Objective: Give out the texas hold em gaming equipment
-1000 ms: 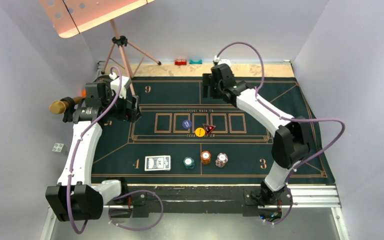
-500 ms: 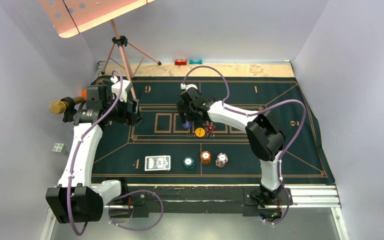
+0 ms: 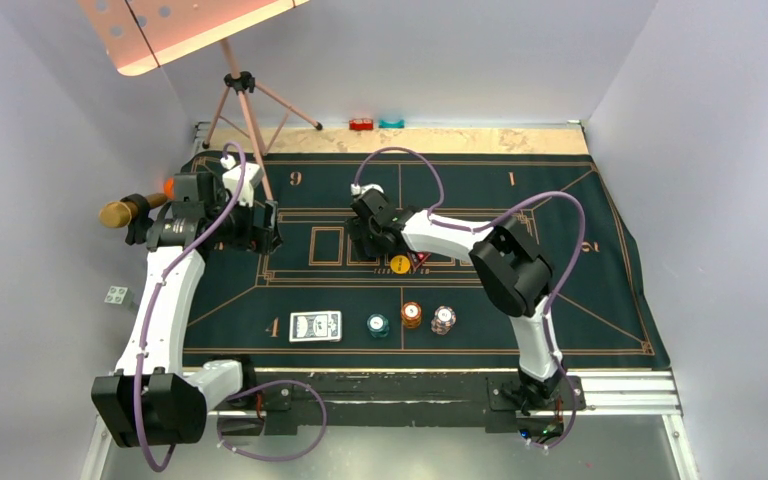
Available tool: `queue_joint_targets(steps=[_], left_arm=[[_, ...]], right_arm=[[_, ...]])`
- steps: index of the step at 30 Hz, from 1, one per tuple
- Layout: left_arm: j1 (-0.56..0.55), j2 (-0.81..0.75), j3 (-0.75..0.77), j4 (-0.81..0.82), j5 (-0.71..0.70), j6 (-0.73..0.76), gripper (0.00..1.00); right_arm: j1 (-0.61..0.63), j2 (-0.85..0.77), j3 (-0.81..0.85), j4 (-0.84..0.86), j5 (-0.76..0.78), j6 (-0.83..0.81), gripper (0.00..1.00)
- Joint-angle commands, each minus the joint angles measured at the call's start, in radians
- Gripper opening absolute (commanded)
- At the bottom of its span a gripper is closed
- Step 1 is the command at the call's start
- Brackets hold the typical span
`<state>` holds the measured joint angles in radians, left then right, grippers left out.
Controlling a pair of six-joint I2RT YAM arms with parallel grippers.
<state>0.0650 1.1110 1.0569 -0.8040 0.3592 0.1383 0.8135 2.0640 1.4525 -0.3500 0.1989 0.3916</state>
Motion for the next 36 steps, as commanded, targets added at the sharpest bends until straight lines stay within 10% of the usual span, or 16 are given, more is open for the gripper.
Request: queue_joint_targets(steps=[1, 16, 36], left_arm=[[0.002, -0.019, 0.048, -0.020, -0.012, -0.023, 1.00], [0.002, -0.017, 0.047, -0.028, -0.062, -0.016, 1.00], [0.002, -0.023, -0.014, -0.009, -0.085, -0.029, 1.00]], right_arm=[[0.005, -0.002, 0.000, 0.020, -0.007, 0.013, 0.72], [0.094, 0.087, 0.095, -0.010, -0.030, -0.025, 0.47], [0.242, 0.200, 0.347, 0.094, -0.255, -0.087, 0.40]])
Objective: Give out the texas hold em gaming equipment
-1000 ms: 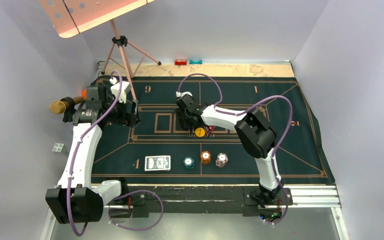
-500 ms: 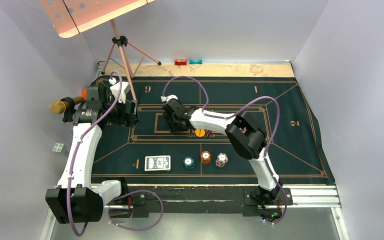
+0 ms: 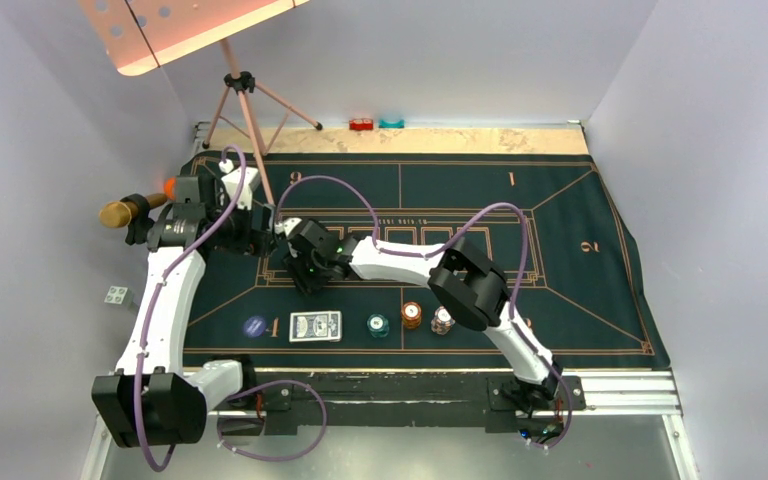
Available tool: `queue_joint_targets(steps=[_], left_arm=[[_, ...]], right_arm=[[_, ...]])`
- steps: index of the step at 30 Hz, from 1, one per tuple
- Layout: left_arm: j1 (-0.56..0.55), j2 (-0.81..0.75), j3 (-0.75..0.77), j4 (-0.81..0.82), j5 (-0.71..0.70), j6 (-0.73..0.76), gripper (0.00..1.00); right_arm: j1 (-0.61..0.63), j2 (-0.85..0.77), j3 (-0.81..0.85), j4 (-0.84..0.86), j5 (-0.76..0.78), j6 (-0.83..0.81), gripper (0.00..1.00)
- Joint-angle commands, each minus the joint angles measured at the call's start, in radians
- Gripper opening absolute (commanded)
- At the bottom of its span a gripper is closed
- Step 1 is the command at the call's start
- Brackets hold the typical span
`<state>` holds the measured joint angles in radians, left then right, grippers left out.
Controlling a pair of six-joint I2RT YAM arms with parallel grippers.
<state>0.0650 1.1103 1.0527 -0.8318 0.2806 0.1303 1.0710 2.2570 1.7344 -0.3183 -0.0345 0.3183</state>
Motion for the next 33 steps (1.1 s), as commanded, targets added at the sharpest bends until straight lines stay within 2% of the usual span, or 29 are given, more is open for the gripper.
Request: queue_joint_targets(steps=[1, 4, 8, 11, 17, 22, 26, 33], left_arm=[[0.004, -0.024, -0.010, 0.020, -0.006, -0.022, 1.00], [0.004, -0.027, -0.005, 0.016, -0.003, -0.022, 1.00], [0.003, -0.028, -0.004, -0.009, 0.014, 0.030, 1.00], [0.003, -0.034, -0.010, -0.063, 0.058, 0.156, 1.00], [0.006, -0.073, -0.062, -0.242, 0.045, 0.479, 1.00], [0.017, -0.144, -0.162, -0.294, 0.000, 0.596, 1.00], [0.028, -0.166, -0.216, -0.342, -0.006, 0.655, 1.00], [0.040, -0.188, -0.297, -0.329, -0.034, 0.704, 1.00]], right_arm=[[-0.016, 0.013, 0.071, 0.074, -0.020, -0.015, 0.40], [-0.016, 0.032, 0.109, 0.070, 0.000, -0.022, 0.43], [-0.027, -0.042, 0.044, 0.096, 0.061, -0.036, 0.58], [-0.049, -0.152, -0.060, 0.131, 0.080, -0.036, 0.66], [-0.106, -0.396, -0.312, 0.142, 0.162, -0.028, 0.75], [-0.163, -0.464, -0.418, 0.011, 0.229, 0.034, 0.76], [-0.174, -0.507, -0.500, 0.015, 0.252, 0.058, 0.74], [-0.174, -0.497, -0.508, -0.036, 0.250, 0.077, 0.72]])
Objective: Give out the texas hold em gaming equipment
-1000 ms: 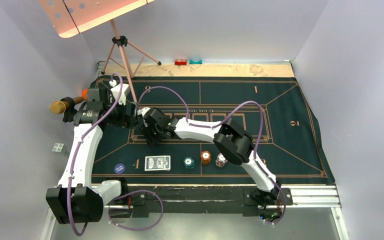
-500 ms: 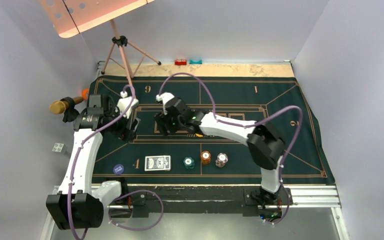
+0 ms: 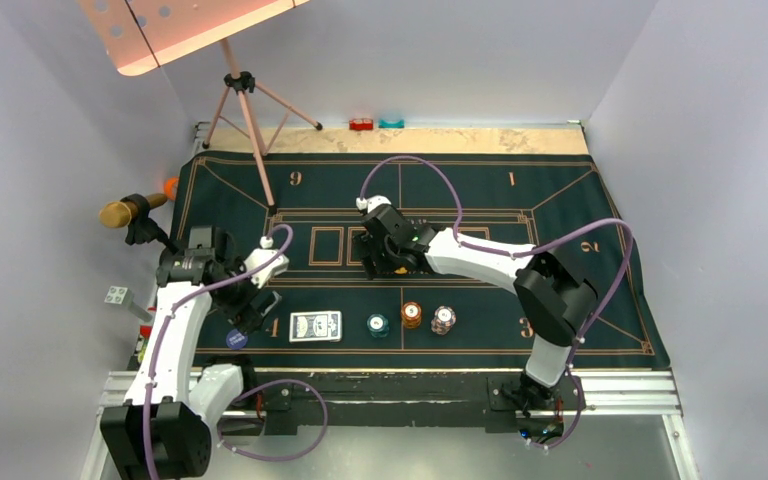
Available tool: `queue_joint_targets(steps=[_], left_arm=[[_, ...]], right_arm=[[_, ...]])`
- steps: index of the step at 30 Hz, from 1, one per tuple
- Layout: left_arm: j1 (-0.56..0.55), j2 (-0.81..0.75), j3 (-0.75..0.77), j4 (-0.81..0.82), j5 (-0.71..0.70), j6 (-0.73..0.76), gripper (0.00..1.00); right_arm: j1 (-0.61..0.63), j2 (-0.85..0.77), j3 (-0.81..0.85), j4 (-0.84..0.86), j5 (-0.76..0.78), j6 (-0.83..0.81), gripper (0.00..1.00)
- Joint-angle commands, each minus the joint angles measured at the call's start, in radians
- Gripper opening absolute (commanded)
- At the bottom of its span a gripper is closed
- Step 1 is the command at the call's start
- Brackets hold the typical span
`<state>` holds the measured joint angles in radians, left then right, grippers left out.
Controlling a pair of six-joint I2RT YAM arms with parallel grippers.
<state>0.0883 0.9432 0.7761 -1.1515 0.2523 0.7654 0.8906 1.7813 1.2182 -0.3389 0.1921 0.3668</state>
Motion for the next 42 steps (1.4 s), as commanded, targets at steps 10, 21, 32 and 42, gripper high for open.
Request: queue_joint_targets(steps=[10, 21, 32, 42], left_arm=[[0.019, 0.041, -0.147, 0.178, -0.149, 0.157, 1.00], [0.020, 0.042, -0.279, 0.365, -0.249, 0.209, 1.00], [0.029, -0.095, -0.347, 0.305, -0.292, 0.284, 1.00], [0.030, -0.049, -0.235, 0.020, -0.190, 0.417, 0.95]], right_arm=[[0.000, -0.030, 0.031, -0.173, 0.008, 0.044, 0.72], [0.001, -0.005, 0.129, -0.239, -0.002, 0.047, 0.71], [0.012, 0.009, 0.151, -0.258, 0.022, 0.037, 0.71], [0.012, 0.004, 0.178, -0.271, 0.056, 0.015, 0.72]])
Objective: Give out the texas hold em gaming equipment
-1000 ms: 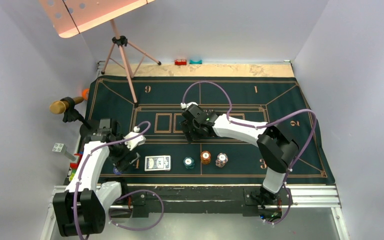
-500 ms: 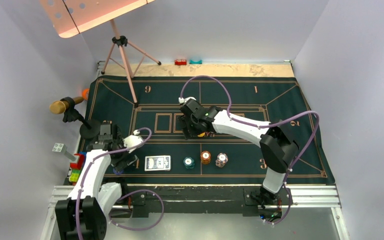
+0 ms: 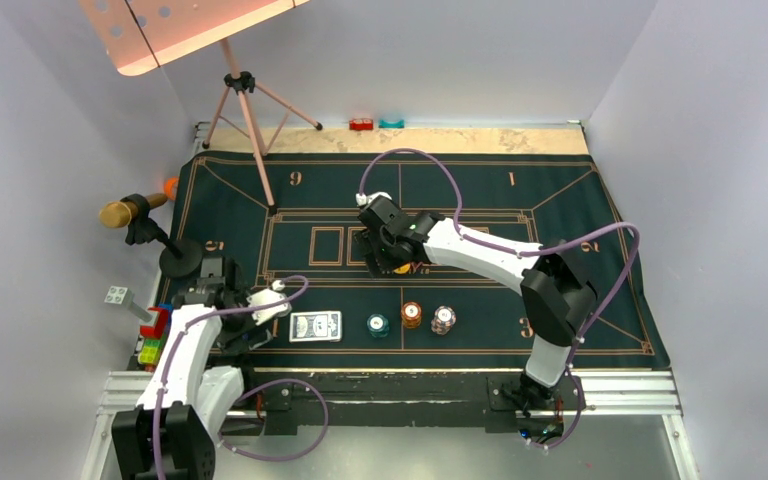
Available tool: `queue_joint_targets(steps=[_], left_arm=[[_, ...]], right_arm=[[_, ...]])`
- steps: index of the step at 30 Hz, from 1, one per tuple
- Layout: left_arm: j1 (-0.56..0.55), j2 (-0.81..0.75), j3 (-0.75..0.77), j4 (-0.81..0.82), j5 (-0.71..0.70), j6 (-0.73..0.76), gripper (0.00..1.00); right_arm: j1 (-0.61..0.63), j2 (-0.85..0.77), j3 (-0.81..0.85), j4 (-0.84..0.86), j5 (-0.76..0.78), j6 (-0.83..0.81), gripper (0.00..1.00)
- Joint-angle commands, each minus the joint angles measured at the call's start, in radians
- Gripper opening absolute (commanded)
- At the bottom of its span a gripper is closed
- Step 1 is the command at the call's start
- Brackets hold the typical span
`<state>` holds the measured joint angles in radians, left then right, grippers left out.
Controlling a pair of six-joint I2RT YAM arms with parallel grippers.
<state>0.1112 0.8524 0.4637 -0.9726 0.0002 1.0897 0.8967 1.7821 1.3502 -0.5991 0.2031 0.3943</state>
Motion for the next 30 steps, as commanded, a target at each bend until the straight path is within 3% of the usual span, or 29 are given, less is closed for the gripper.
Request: queue_joint_targets(steps=[1, 4, 11, 20, 26, 30], left_arm=[[0.008, 0.075, 0.093, -0.190, 0.059, 0.110, 0.92], [0.007, 0.175, 0.117, -0.193, 0.017, 0.123, 0.86], [0.009, 0.305, 0.124, -0.033, -0.097, 0.107, 0.85], [0.013, 0.373, 0.161, 0.129, -0.082, 0.072, 0.85], [0.013, 0.351, 0.160, 0.130, -0.033, 0.072, 0.86], [0.012, 0.252, 0.184, 0.018, 0.034, 0.098, 0.90]], right_arm=[[0.005, 0.004, 0.049, -0.013, 0.047, -0.014, 0.72], [0.005, -0.001, 0.051, -0.013, 0.057, -0.016, 0.72], [-0.002, -0.014, 0.050, 0.000, 0.071, -0.015, 0.72], [-0.010, -0.035, 0.053, 0.020, 0.083, -0.022, 0.72], [-0.019, -0.030, 0.080, 0.017, 0.097, -0.035, 0.72], [-0.021, -0.024, 0.078, 0.015, 0.099, -0.035, 0.72]])
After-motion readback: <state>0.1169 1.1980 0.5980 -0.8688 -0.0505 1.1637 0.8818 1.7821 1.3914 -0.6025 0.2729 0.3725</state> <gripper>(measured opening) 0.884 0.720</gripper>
